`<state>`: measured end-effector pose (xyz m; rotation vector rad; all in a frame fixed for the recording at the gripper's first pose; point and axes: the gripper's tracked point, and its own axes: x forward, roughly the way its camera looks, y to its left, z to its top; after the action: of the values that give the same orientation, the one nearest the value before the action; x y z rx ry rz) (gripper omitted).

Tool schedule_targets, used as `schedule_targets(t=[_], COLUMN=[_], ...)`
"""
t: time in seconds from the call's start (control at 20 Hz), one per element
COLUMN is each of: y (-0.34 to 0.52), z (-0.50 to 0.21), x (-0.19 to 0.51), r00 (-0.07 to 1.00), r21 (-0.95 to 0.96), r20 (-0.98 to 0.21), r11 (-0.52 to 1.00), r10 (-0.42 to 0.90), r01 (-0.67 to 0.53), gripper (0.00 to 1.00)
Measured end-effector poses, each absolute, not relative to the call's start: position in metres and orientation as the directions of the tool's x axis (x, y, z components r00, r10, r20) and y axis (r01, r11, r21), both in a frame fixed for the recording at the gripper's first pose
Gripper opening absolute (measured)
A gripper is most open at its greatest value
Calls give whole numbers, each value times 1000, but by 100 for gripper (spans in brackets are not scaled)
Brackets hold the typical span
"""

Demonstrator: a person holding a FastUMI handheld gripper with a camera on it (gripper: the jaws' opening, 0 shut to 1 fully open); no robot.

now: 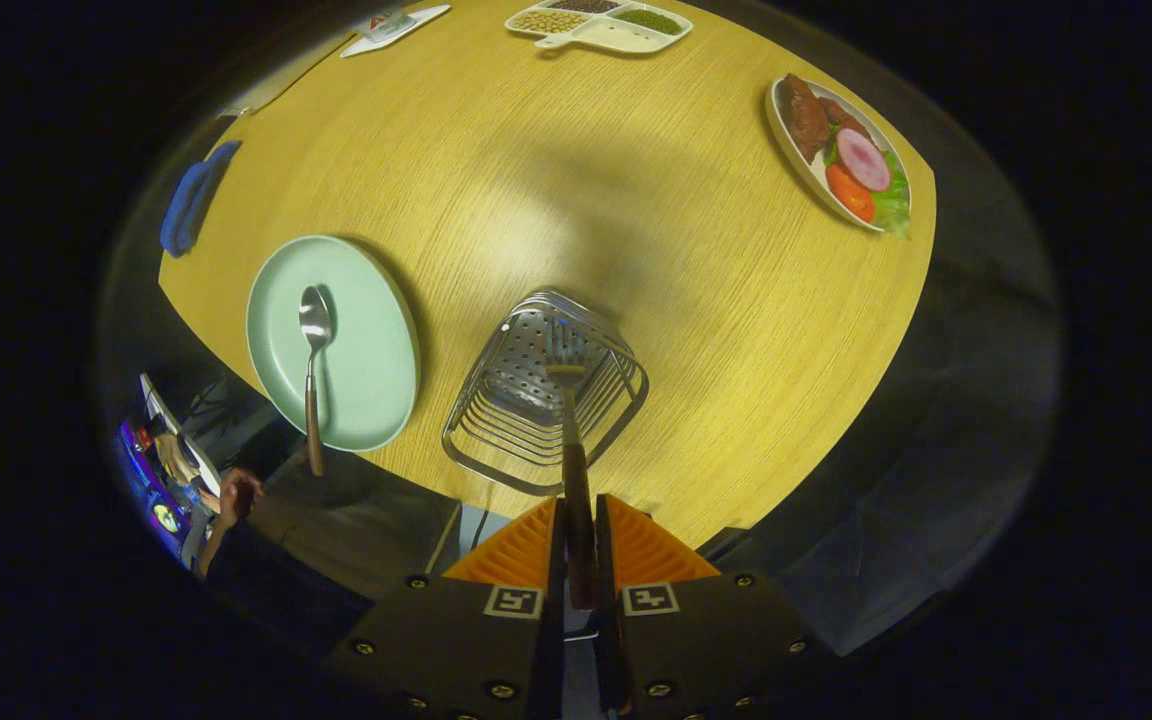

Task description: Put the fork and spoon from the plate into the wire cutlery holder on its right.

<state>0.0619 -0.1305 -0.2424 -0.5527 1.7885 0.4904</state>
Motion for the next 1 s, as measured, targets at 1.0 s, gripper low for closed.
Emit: schedule_targets(t=[1.0], y=[-46], z=[-170], x=[-35], r00=[17], r21=[230], r20=[-961], r11=[830], r10=[276], r01=[-509], gripper=[21])
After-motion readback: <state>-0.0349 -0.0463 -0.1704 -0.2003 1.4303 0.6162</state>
